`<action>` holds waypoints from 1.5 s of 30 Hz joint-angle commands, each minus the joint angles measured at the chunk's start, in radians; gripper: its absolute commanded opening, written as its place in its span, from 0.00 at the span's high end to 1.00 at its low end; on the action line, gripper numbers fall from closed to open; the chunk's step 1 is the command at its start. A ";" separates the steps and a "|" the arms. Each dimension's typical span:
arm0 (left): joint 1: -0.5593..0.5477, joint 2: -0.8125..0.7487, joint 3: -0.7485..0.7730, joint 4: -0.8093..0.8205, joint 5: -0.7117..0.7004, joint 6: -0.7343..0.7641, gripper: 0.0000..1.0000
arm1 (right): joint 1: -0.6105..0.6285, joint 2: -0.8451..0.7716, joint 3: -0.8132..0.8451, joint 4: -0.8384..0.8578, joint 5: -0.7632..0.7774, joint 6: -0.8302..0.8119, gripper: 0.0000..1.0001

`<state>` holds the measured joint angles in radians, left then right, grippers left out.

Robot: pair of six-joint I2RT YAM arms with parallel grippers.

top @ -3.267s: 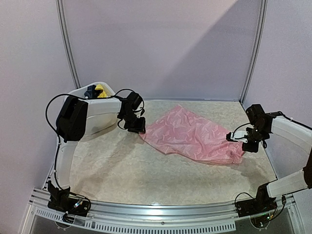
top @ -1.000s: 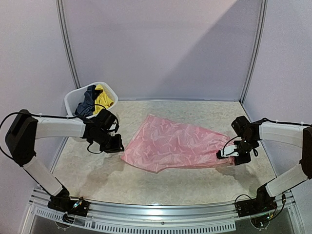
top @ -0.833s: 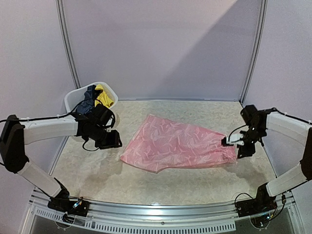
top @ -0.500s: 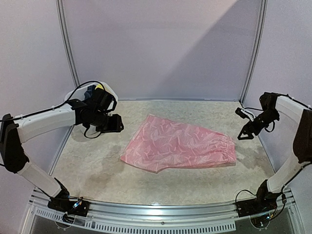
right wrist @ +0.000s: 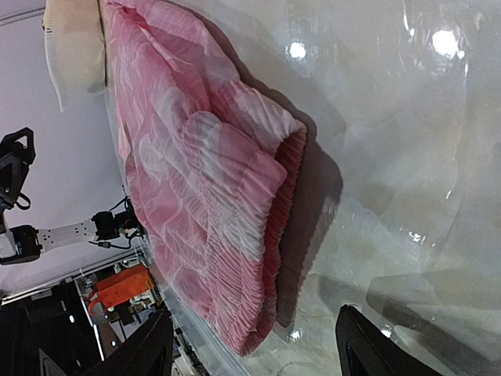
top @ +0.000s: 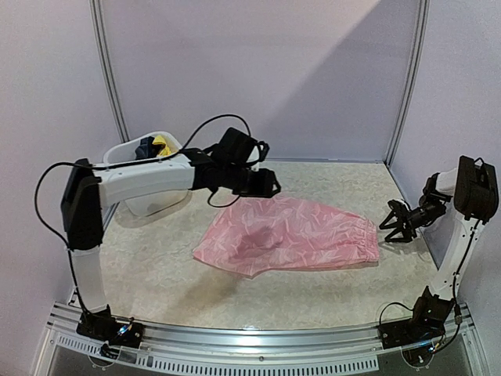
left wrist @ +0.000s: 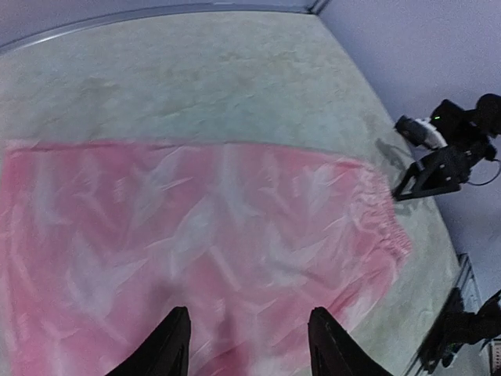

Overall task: Fold and stack the mixed laundry pile
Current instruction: Smooth out the rectangle-folded shorts at the center of the board, then pick up the rectangle-folded shorts from the center of the board.

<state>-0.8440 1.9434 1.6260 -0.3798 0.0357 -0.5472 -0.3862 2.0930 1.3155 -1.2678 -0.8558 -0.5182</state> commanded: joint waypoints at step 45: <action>-0.179 0.684 0.631 0.298 0.164 -0.249 0.54 | 0.142 0.034 -0.107 0.255 0.061 0.232 0.28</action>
<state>-0.9878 2.6232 2.1918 -0.1253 0.1650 -0.8452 -0.2615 2.1086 1.2419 -1.1370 -0.9234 -0.2871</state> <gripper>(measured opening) 0.476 0.715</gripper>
